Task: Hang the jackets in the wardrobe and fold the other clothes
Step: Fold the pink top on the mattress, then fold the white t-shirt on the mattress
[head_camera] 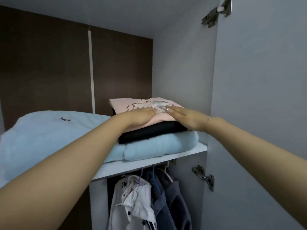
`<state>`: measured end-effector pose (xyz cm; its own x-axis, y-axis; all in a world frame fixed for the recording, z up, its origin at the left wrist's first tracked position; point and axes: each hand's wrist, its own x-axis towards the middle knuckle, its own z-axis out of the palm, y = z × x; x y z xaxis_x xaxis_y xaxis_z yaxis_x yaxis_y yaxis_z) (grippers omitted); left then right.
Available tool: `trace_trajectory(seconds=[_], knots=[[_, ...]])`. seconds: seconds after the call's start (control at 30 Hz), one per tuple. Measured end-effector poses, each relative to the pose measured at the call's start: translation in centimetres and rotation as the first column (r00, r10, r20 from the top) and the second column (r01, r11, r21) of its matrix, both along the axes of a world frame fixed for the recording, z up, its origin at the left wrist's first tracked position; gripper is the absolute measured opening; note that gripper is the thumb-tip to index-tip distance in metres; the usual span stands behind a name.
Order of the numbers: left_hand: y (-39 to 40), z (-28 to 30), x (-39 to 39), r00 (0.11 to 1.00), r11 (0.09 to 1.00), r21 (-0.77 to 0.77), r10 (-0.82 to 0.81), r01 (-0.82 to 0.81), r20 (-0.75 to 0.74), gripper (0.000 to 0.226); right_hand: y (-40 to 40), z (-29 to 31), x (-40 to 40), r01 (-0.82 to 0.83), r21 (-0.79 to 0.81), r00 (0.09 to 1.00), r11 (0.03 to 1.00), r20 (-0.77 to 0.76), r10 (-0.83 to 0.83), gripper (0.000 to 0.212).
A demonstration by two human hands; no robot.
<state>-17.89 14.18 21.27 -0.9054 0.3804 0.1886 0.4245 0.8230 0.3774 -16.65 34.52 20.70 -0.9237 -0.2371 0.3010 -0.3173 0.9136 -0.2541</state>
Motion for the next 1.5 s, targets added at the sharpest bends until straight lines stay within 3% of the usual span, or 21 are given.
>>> trace_trajectory(seconds=[0.1, 0.2, 0.27, 0.33, 0.47, 0.6, 0.77, 0.93, 1.13, 1.27, 1.5], knots=[[-0.8, -0.7, 2.8, 0.990, 0.998, 0.064, 0.019, -0.011, -0.137, 0.053, 0.9, -2.5, 4.8, 0.171, 0.070, 0.957, 0.983, -0.248, -0.149, 0.058], [-0.7, -3.9, 7.0, 0.876, 0.992, -0.007, 0.111, -0.130, -0.469, 0.053, 0.6, -7.0, 11.0, 0.258, -0.068, 0.858, 0.964, -0.443, -0.261, 0.063], [-0.1, -7.1, 10.5, 0.809, 0.998, 0.064, 0.040, -0.003, -0.586, 0.055, 0.1, -10.7, 15.4, 0.255, -0.132, 0.831, 0.958, -0.477, -0.287, 0.065], [0.6, -11.0, 14.0, 0.822, 0.979, 0.119, -0.071, 0.167, -0.565, 0.058, 0.0, -14.3, 19.9, 0.314, -0.112, 0.817, 0.943, -0.474, -0.328, 0.066], [2.7, -18.8, 19.1, 0.797, 0.978, -0.006, -0.175, 0.210, -0.578, 0.062, 1.1, -19.8, 28.7, 0.566, -0.018, 0.736, 0.824, -0.439, -0.515, 0.065], [6.3, -24.0, 23.9, 0.698, 0.935, -0.103, -0.324, 0.339, -0.638, 0.065, 2.8, -24.2, 37.7, 0.744, 0.080, 0.623, 0.663, -0.438, -0.647, 0.067], [12.2, -28.6, 31.4, 0.566, 0.819, -0.214, -0.533, 0.533, -0.629, 0.069, 5.1, -29.0, 48.7, 0.883, 0.114, 0.463, 0.456, -0.380, -0.801, 0.069], [18.9, -31.7, 40.9, 0.462, 0.674, -0.202, -0.664, 0.711, -0.588, 0.069, 7.6, -32.9, 60.2, 0.960, 0.118, 0.278, 0.253, -0.308, -0.910, 0.069], [27.7, -35.3, 55.8, 0.248, 0.402, -0.191, -0.806, 0.895, -0.537, 0.069, 10.7, -37.2, 76.3, 0.987, 0.157, 0.081, 0.044, -0.239, -0.968, 0.069], [33.6, -37.5, 67.0, 0.135, 0.253, -0.209, -0.880, 0.945, -0.455, 0.066, 13.5, -39.4, 86.9, 0.981, 0.185, -0.024, -0.059, -0.187, -0.982, 0.069], [42.5, -41.8, 82.4, 0.003, 0.082, -0.237, -0.949, 0.968, -0.315, 0.066, 18.0, -43.8, 101.8, 0.962, 0.155, -0.220, -0.226, -0.054, -0.974, 0.067]])
